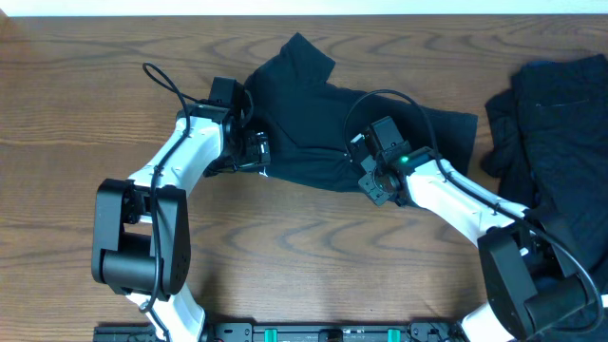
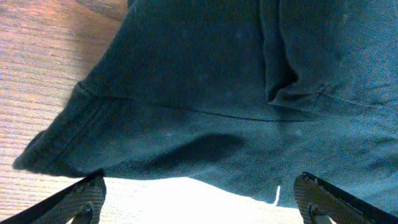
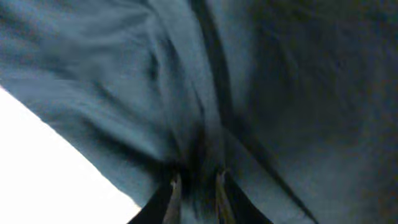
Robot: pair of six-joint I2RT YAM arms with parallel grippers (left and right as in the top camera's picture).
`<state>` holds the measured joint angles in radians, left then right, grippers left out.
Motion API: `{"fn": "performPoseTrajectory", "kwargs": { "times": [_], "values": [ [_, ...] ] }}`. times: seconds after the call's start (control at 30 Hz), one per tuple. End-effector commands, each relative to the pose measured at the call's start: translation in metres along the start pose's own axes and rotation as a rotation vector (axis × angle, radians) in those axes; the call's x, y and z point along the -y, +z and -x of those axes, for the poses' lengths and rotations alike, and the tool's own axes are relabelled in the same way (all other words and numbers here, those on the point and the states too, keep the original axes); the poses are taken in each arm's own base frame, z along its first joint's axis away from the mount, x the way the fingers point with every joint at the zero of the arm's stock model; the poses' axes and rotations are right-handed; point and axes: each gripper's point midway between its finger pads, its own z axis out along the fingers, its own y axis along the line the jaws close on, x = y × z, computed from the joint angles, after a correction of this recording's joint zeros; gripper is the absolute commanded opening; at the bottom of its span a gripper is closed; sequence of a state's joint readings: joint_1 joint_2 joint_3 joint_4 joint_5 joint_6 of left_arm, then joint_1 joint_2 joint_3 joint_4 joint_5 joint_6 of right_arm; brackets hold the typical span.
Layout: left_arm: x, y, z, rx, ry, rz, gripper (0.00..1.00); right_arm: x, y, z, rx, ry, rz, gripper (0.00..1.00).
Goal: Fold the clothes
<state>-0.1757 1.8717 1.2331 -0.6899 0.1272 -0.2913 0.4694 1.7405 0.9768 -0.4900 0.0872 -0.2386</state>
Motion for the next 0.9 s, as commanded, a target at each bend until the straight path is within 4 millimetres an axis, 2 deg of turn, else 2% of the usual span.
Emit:
{"fn": "performPoseTrajectory", "kwargs": {
  "times": [0.0,0.13,0.2,0.43,0.5,0.6,0.73,0.87],
  "values": [
    [-0.003,0.003,-0.002,-0.009,-0.005,0.013,0.98,0.017,0.002,-0.004,-0.016,0.014,-0.071,0.15],
    [-0.003,0.003,-0.002,-0.009,-0.005,0.013,0.98,0.031,0.003,0.001,0.014,0.044,-0.102,0.09],
    [-0.003,0.003,-0.002,-0.009,-0.005,0.013,0.98,0.037,0.003,0.006,0.038,0.063,-0.105,0.01],
    [-0.003,0.003,-0.002,-0.009,-0.005,0.013,0.98,0.057,0.003,0.010,0.076,0.109,-0.125,0.01],
    [-0.003,0.003,-0.002,-0.009,-0.005,0.013,0.98,0.063,0.002,0.014,0.100,0.121,-0.136,0.05],
    [-0.003,0.003,-0.002,-0.009,-0.005,0.013,0.98,0.069,0.001,0.022,0.136,0.133,-0.150,0.16],
    [-0.003,0.003,-0.002,-0.009,-0.004,0.013,0.98,0.077,-0.003,0.037,0.203,0.144,-0.177,0.37],
    [-0.003,0.003,-0.002,-0.009,-0.005,0.013,0.98,0.086,-0.017,0.050,0.244,0.157,-0.192,0.38]
  ]
}}
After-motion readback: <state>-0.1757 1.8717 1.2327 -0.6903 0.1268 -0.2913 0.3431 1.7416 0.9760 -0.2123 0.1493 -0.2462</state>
